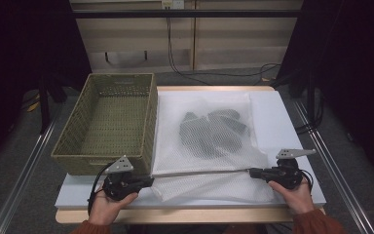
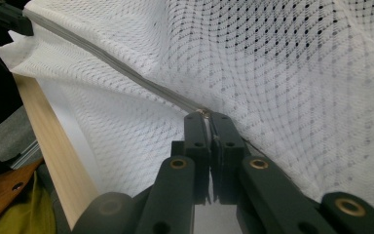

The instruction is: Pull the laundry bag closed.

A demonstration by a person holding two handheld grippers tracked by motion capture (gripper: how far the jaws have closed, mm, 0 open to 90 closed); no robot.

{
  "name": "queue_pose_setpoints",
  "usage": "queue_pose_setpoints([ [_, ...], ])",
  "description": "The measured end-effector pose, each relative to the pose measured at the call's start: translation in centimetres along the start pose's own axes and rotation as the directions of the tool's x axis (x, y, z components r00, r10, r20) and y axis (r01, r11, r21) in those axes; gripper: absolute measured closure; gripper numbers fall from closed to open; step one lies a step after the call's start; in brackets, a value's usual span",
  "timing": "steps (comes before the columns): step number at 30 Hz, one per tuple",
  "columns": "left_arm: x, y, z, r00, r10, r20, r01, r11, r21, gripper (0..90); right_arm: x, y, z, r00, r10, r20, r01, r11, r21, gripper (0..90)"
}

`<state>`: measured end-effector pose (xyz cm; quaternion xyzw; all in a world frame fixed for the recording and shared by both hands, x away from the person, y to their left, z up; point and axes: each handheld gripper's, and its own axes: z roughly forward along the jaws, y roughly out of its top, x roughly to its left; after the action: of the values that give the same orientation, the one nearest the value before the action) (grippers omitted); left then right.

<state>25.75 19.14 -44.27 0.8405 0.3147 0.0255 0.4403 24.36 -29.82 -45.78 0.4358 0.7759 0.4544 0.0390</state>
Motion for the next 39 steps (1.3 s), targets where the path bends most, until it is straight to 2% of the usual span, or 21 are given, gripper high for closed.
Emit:
queue_pose_setpoints([
  [11,0.0,0.0,0.0,1.0000,0.000,0.005,0.000,1.0000,0.000,88.3,-0.1,0.1,-0.2,0.9999,-0.009,0.012,0.009,1.000,-0.016,87.4],
  [18,0.0,0.0,0.0,1.0000,-0.001,0.010,0.001,1.0000,-0.004,88.3,-0.4,-0.1,-0.6,0.9997,0.013,0.022,-0.013,1.000,-0.015,87.4],
  [22,-0.1,0.1,0.0,1.0000,0.004,0.007,-0.004,1.0000,0.000,88.4,-0.4,-0.1,-0.8,0.9998,0.008,0.018,-0.008,1.000,-0.021,87.4],
  [24,0.0,0.0,0.0,1.0000,0.001,0.003,-0.001,1.0000,-0.002,88.4,-0.5,-0.2,-0.9,0.9994,0.012,0.031,-0.012,1.000,-0.022,87.4],
  [29,0.0,0.0,0.0,1.0000,-0.002,0.006,0.002,1.0000,0.001,88.4,-1.0,-0.6,-1.7,0.9986,0.038,0.038,-0.037,0.999,-0.031,87.4],
  [39,0.0,0.0,0.0,1.0000,-0.003,0.007,0.003,1.0000,0.002,88.4,-1.1,-0.8,-2.0,0.9978,0.040,0.052,-0.038,0.999,-0.032,87.4],
])
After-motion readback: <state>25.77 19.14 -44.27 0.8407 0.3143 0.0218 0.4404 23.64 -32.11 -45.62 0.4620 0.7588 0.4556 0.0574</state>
